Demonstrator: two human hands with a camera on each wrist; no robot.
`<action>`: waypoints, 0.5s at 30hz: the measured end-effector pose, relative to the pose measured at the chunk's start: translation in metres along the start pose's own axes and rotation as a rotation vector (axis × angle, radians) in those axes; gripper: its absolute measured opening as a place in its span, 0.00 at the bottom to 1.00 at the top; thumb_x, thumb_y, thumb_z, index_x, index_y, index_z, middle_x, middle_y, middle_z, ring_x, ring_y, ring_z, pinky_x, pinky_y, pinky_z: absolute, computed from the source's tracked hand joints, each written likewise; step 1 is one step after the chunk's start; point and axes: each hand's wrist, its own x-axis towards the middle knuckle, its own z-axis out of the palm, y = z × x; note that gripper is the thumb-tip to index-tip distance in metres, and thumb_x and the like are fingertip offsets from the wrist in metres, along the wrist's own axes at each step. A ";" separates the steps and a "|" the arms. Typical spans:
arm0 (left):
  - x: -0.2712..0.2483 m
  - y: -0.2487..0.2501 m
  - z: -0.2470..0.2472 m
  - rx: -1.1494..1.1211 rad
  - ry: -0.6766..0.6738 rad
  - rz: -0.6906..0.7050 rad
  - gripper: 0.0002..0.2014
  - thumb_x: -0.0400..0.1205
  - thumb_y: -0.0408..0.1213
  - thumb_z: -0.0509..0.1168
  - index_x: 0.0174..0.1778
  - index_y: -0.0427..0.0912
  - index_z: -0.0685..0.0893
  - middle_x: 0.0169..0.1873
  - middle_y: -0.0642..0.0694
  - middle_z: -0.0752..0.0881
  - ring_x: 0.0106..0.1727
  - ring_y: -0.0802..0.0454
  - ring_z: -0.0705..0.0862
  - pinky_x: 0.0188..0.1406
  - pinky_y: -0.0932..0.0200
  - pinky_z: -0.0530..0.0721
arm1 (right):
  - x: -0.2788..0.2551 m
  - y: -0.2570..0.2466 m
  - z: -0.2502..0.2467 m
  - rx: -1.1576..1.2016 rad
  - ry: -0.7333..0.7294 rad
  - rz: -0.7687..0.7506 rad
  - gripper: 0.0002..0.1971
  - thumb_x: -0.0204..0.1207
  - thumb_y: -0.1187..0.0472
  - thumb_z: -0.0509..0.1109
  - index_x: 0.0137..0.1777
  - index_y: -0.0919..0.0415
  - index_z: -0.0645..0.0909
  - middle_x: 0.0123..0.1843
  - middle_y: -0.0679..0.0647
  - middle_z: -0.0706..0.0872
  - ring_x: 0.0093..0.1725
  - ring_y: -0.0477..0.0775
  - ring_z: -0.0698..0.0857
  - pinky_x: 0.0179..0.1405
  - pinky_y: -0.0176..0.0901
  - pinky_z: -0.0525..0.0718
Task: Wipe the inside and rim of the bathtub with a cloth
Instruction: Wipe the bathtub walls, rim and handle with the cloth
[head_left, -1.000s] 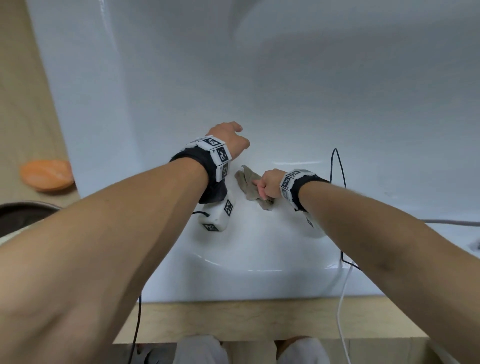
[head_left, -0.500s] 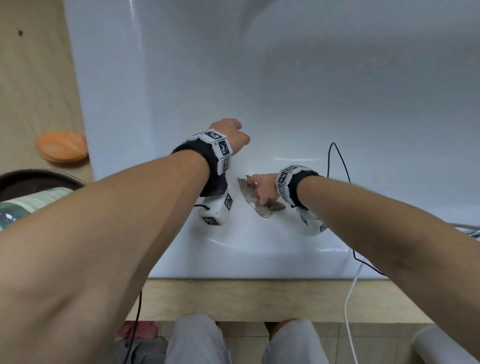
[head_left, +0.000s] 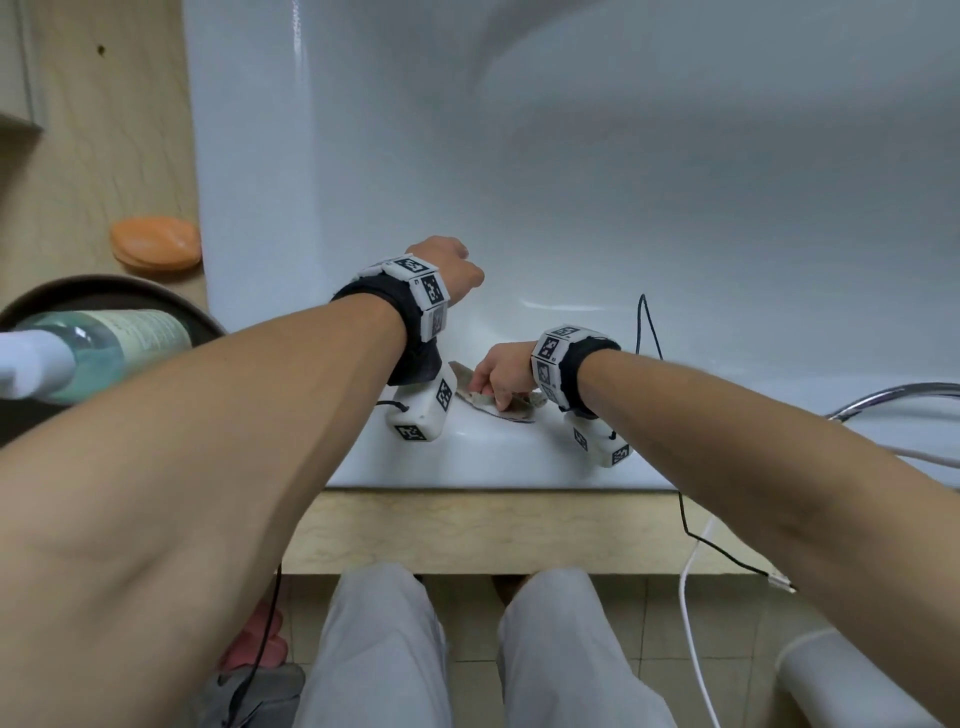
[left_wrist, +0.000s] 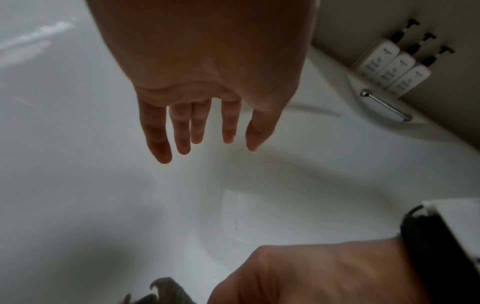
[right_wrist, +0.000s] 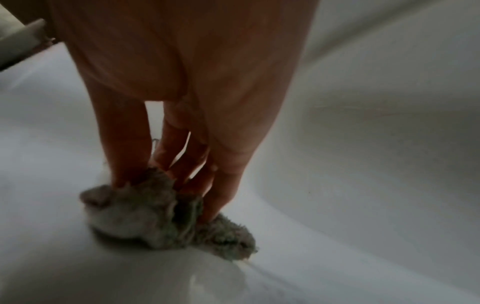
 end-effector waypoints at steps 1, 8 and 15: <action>-0.007 -0.001 -0.001 -0.016 0.007 0.000 0.26 0.80 0.43 0.65 0.76 0.46 0.75 0.72 0.44 0.78 0.70 0.42 0.78 0.69 0.54 0.75 | -0.007 0.000 0.003 -0.005 0.017 0.002 0.25 0.68 0.76 0.70 0.62 0.53 0.86 0.50 0.49 0.84 0.56 0.55 0.82 0.60 0.48 0.84; -0.075 -0.031 -0.001 -0.084 0.042 -0.001 0.24 0.79 0.44 0.65 0.72 0.52 0.78 0.70 0.45 0.80 0.67 0.43 0.80 0.60 0.59 0.75 | -0.065 -0.004 0.021 0.057 0.184 0.024 0.16 0.70 0.74 0.64 0.44 0.52 0.85 0.34 0.48 0.82 0.40 0.52 0.79 0.31 0.33 0.74; -0.153 -0.065 -0.009 -0.248 0.130 0.025 0.23 0.79 0.44 0.65 0.72 0.53 0.80 0.71 0.47 0.80 0.69 0.46 0.79 0.66 0.57 0.75 | -0.114 -0.010 0.052 0.239 0.372 0.059 0.12 0.76 0.71 0.63 0.43 0.56 0.85 0.33 0.49 0.81 0.39 0.54 0.78 0.32 0.36 0.75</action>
